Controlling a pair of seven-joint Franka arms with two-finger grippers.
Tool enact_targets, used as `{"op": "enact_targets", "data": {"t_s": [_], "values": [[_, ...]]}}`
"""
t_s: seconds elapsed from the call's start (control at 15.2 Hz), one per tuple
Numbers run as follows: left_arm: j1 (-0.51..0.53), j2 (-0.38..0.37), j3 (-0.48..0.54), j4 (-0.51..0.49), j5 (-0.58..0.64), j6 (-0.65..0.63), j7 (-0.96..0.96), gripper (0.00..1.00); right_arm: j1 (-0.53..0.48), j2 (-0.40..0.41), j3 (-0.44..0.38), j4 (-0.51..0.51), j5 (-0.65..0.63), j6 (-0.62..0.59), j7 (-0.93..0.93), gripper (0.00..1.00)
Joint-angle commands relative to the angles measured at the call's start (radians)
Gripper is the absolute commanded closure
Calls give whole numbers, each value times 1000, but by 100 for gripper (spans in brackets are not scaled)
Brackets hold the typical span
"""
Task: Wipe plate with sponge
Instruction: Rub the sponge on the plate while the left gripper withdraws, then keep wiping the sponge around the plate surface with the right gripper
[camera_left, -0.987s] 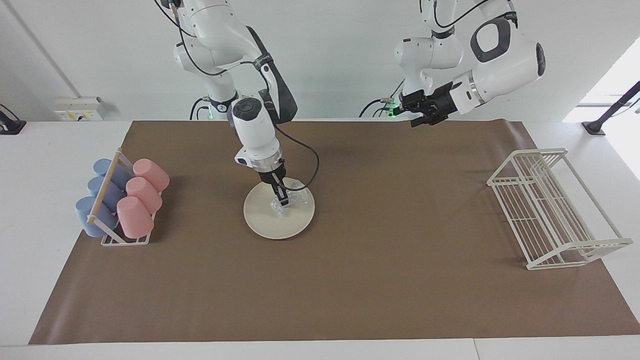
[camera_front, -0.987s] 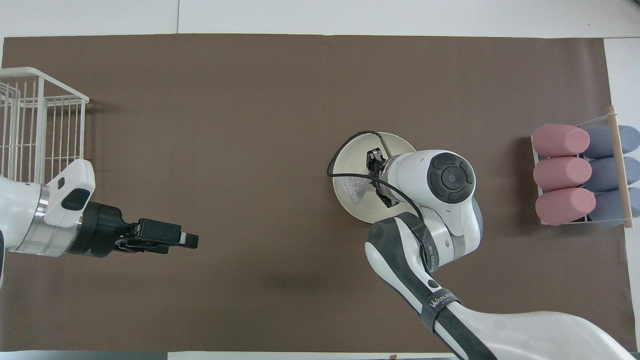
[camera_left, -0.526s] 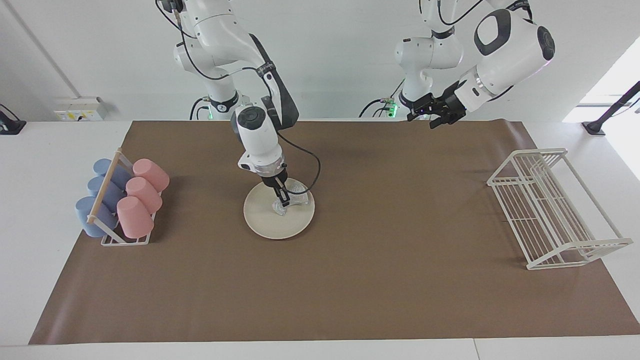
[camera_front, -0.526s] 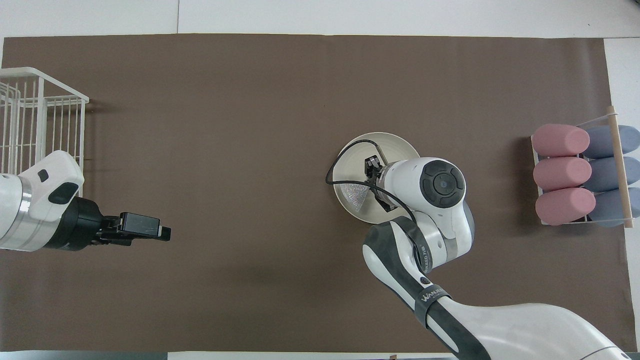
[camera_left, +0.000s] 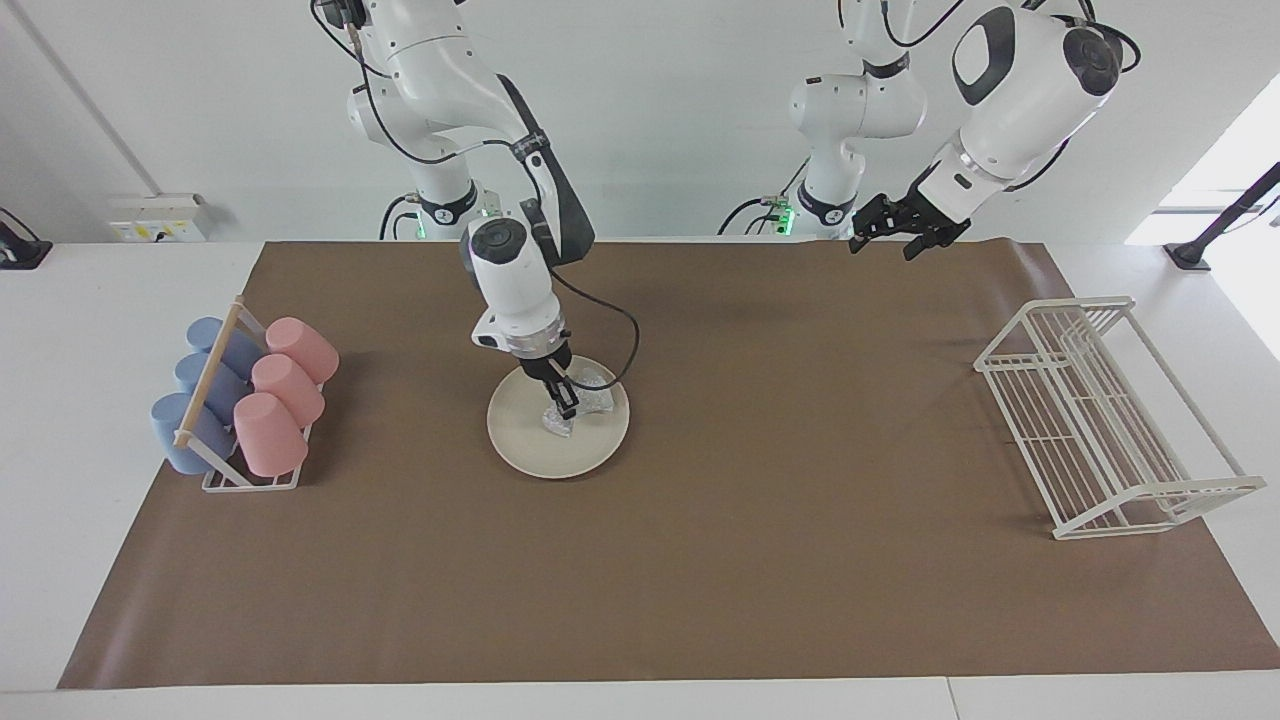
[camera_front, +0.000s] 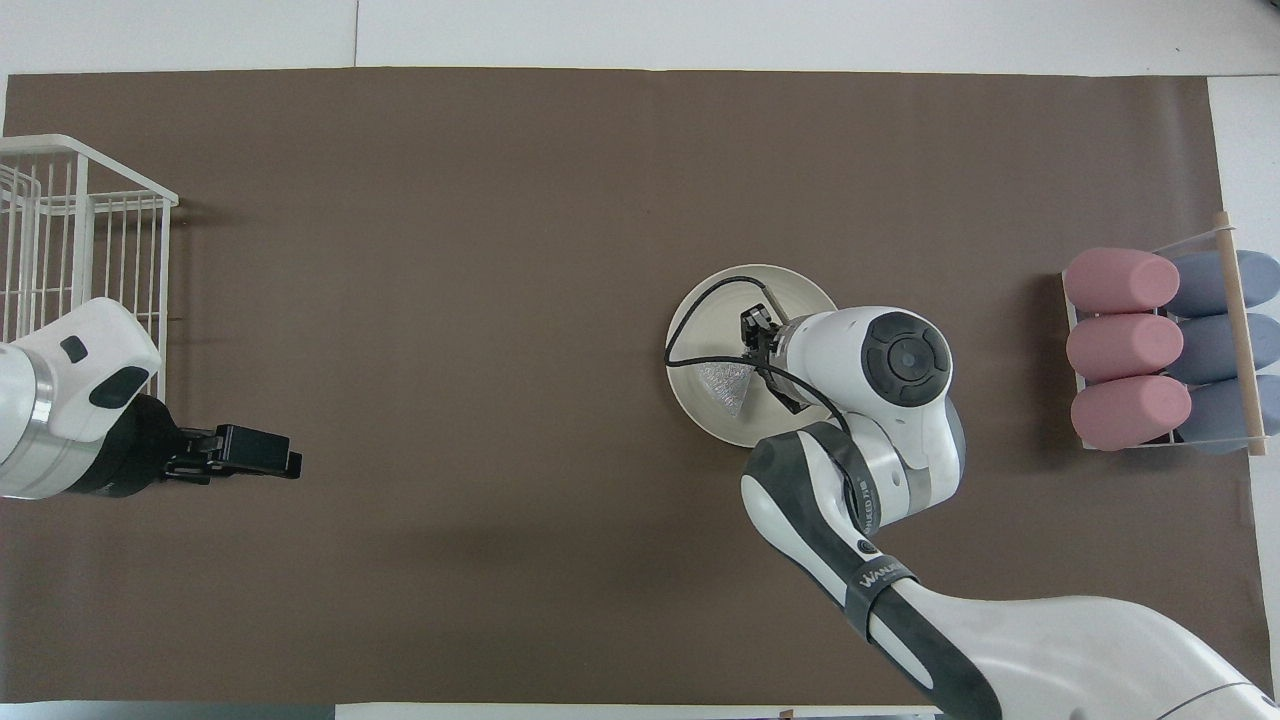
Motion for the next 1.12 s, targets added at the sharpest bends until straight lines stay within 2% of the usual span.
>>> {"op": "enact_targets", "data": {"t_s": [0.0, 0.13, 0.53, 0.79, 0.92, 1.05], "values": [[5, 14, -2, 38, 44, -25, -18, 0, -82, 22, 6, -23, 12, 24, -153, 100], [8, 16, 0, 47, 64, -25, -18, 0, -104, 22, 6, -26, 14, 26, -191, 100], [7, 17, 3, 96, 153, -70, -16, 0, -88, 22, 9, -32, 14, 40, -133, 100], [5, 22, 3, 116, 203, -91, -18, 0, -44, 21, 9, -32, 14, 57, -47, 100], [4, 22, -2, 156, 217, -120, -19, 0, 10, 21, 7, -32, 14, 63, 34, 100], [5, 23, -2, 183, 217, -129, -19, 0, 16, 21, 9, -32, 14, 63, 57, 100]]}}
